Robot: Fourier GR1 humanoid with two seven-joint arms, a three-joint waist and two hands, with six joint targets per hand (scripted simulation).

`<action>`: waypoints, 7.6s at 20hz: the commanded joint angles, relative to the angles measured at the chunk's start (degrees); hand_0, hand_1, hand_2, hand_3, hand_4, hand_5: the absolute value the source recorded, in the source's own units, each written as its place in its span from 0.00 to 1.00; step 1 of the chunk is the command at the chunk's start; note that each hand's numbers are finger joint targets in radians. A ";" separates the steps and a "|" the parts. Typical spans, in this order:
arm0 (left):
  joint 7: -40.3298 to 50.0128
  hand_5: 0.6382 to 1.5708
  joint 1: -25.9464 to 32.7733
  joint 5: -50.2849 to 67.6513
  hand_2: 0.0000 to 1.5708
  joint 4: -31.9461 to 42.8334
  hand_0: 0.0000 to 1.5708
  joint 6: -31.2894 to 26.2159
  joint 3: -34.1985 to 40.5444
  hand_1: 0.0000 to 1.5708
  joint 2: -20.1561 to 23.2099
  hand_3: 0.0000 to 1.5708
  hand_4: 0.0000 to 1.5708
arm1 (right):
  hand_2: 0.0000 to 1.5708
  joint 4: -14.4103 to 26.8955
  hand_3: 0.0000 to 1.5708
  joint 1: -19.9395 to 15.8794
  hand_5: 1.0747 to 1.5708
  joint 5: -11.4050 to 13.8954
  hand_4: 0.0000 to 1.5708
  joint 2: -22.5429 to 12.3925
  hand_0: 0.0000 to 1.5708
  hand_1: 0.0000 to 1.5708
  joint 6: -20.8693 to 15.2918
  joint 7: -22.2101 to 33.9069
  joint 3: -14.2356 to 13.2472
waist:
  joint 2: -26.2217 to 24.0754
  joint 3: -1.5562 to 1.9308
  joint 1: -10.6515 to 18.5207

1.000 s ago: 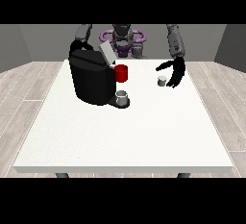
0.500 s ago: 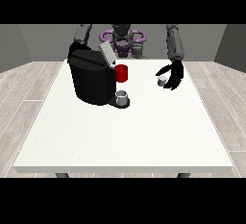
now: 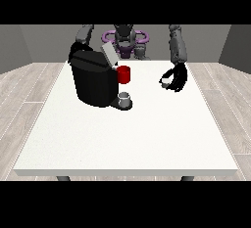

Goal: Insert the coffee pod into the coffee machine and close the lid

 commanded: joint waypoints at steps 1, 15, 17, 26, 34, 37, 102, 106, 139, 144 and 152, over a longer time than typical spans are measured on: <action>-0.74 1.00 0.25 -3.48 0.66 2.76 0.59 2.69 -1.40 0.59 0.29 0.52 0.18 | 0.00 -1.36 0.00 1.19 1.00 0.00 0.32 1.27 0.00 0.00 -0.55 -0.91 1.33 | 0.07 -0.09 -0.90; -1.58 1.00 -7.94 -3.94 0.90 -2.70 0.88 -7.08 -3.02 0.88 -0.94 0.86 0.37 | 0.00 10.36 0.00 -0.05 1.00 -3.69 0.28 -1.44 0.00 0.00 1.08 -4.76 -4.80 | -4.50 -0.04 2.36; -4.22 1.00 -7.22 -3.13 0.88 -2.11 0.84 -11.95 -2.58 0.84 1.66 0.86 0.37 | 0.00 8.71 0.00 0.78 1.00 -2.63 0.29 0.64 0.00 0.00 -1.53 -1.79 -3.16 | -6.47 -0.07 2.79; 1.99 1.00 -15.89 -4.34 0.85 -6.16 0.80 -13.57 -2.28 0.80 -0.20 0.82 0.35 | 0.00 11.34 0.00 -3.80 1.00 -2.39 0.29 0.03 0.00 0.00 -0.28 -2.29 -2.49 | -5.79 -0.07 0.61; 9.56 1.00 -24.98 -4.64 0.76 -6.75 0.64 -15.31 -0.28 0.64 0.53 0.78 0.35 | 0.00 12.22 0.00 -6.30 1.00 -3.17 0.32 0.00 0.00 0.00 1.49 -3.22 -2.11 | -4.13 -0.05 -2.42; 7.74 1.00 -23.88 -3.87 0.82 -5.29 0.79 -12.39 2.02 0.79 0.68 0.79 0.33 | 0.00 9.05 0.00 -4.13 1.00 -2.24 0.32 0.16 0.00 0.00 2.29 -4.98 0.06 | -2.45 -0.07 -4.68; 10.35 1.00 -33.01 -9.74 0.71 -1.86 0.67 -15.95 1.57 0.67 -0.30 0.61 0.23 | 0.00 5.17 0.00 -5.46 1.00 -3.19 0.27 -1.24 0.00 0.00 -0.85 -2.85 -2.99 | 2.35 -0.06 -6.98; 7.74 1.00 -34.77 -9.23 0.69 -0.39 0.65 -17.16 3.28 0.65 3.61 0.58 0.23 | 0.00 2.45 0.00 -7.68 1.00 -2.26 0.29 -1.09 0.00 0.00 -1.42 -1.21 -1.62 | 4.90 -0.08 -7.83; 7.59 1.00 -19.50 6.44 0.00 -4.45 0.00 -20.37 14.65 0.00 -12.41 0.00 0.17 | 0.00 10.11 0.00 3.82 1.00 -5.69 0.25 -1.88 0.00 0.00 -1.35 -4.47 -6.97 | -15.21 -0.19 3.87; 2.98 1.00 -7.71 7.96 0.00 -6.27 0.00 -19.27 13.61 0.00 -17.59 0.00 0.00 | 0.00 8.63 0.00 10.02 1.00 -4.69 0.31 -3.14 0.00 0.00 0.40 -4.79 -5.80 | -22.79 -0.10 6.93; 3.81 1.00 -2.39 15.57 0.00 -7.41 0.00 -22.56 18.61 0.00 -18.12 0.00 0.00 | 0.00 1.22 0.00 4.53 1.00 -6.10 0.16 -8.22 0.00 0.00 6.78 2.98 -3.63 | -26.11 -0.11 9.35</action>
